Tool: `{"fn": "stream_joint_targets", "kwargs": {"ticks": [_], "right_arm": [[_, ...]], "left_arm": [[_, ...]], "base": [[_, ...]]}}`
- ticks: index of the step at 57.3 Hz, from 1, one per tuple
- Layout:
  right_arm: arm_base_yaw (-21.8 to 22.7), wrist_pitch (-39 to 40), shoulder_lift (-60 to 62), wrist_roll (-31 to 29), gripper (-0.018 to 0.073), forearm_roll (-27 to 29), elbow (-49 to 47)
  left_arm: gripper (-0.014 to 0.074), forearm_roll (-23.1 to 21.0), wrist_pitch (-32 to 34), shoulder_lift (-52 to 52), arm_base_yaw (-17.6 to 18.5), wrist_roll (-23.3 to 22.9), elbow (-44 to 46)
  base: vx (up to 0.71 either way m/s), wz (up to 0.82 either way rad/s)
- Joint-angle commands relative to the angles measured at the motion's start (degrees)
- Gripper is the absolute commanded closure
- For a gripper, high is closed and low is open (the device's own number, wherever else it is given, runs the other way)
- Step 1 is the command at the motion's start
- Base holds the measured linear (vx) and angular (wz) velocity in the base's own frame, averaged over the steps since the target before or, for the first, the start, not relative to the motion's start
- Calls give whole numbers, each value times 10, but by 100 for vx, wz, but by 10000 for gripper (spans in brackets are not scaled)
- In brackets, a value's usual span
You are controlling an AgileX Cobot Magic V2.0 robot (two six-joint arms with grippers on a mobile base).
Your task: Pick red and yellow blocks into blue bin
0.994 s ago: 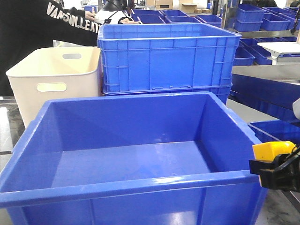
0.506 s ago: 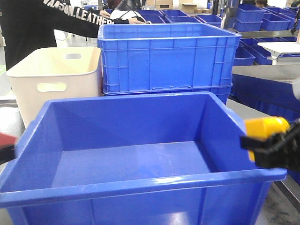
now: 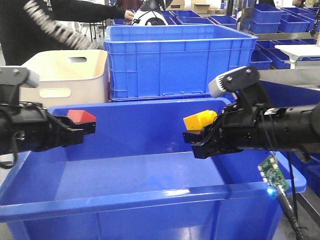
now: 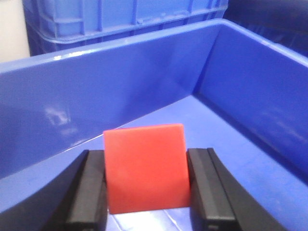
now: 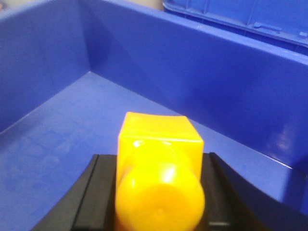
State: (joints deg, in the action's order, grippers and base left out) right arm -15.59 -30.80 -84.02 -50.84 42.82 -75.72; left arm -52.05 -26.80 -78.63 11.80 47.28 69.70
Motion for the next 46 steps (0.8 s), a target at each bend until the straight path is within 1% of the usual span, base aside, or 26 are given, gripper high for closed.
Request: {"fn": "stream_joint_targets", "kwargs": {"ticks": [1, 5, 9, 11, 14, 17, 21, 23, 27, 30, 33, 35, 38, 40, 42, 43, 44, 45, 46], "right_arm": [[1, 39, 13, -13, 408, 25, -23], [1, 35, 12, -13, 313, 25, -23], [1, 34, 12, -13, 194, 29, -23], [1, 35, 12, -13, 119, 33, -23], [1, 35, 12, -13, 44, 37, -23], [1, 35, 12, -13, -9, 42, -23], [1, 35, 14, -13, -66, 42, -23], [1, 35, 16, -13, -76, 42, -23], [1, 35, 25, -13, -74, 42, -23], [2, 39, 37, -13, -54, 40, -23], [2, 42, 54, -13, -10, 35, -23], [2, 42, 69, -11, 41, 26, -23], [2, 42, 93, 8, 122, 3, -23], [2, 41, 112, 37, 216, -26, -22], [2, 38, 128, 88, 323, -64, -22], [3, 37, 135, 106, 342, -71, -22], [4, 33, 145, 135, 419, -101, -21], [5, 27, 154, 162, 478, -127, -21], [7, 17, 163, 189, 536, -153, -21]], "left_arm": [[450, -27, 20, 3, 1, 7, 31], [339, -27, 14, 2, 1, 7, 30], [227, -27, 10, 2, 1, 7, 30], [176, -27, 8, 2, 1, 7, 30], [104, -27, 6, 2, 1, 7, 30], [39, -27, 6, 2, 1, 7, 30], [-6, -27, 6, 4, 1, 7, 30], [-19, -27, 5, 6, 1, 7, 31], [-11, -26, -3, 13, 1, 7, 35], [7, -24, -9, 22, 1, 7, 38], [45, -16, -12, 40, 0, 7, 38], [80, -2, -14, 53, 0, 7, 38], [174, 30, -19, 79, -2, 1, 38], [242, 55, -23, 96, -2, -6, 38], [318, 93, -25, 113, -2, -22, 38], [368, 115, -26, 124, -2, -35, 38], [421, 139, -26, 134, -2, -49, 37], [473, 156, -28, 146, -2, -65, 37], [508, 183, -31, 153, -2, -77, 36]], "base": [[0, 0], [0, 0], [0, 0], [0, 0], [0, 0], [0, 0], [0, 0], [0, 0], [0, 0], [0, 0], [0, 0], [0, 0], [0, 0], [0, 0], [0, 0], [0, 0], [0, 0], [0, 0], [0, 0]]}}
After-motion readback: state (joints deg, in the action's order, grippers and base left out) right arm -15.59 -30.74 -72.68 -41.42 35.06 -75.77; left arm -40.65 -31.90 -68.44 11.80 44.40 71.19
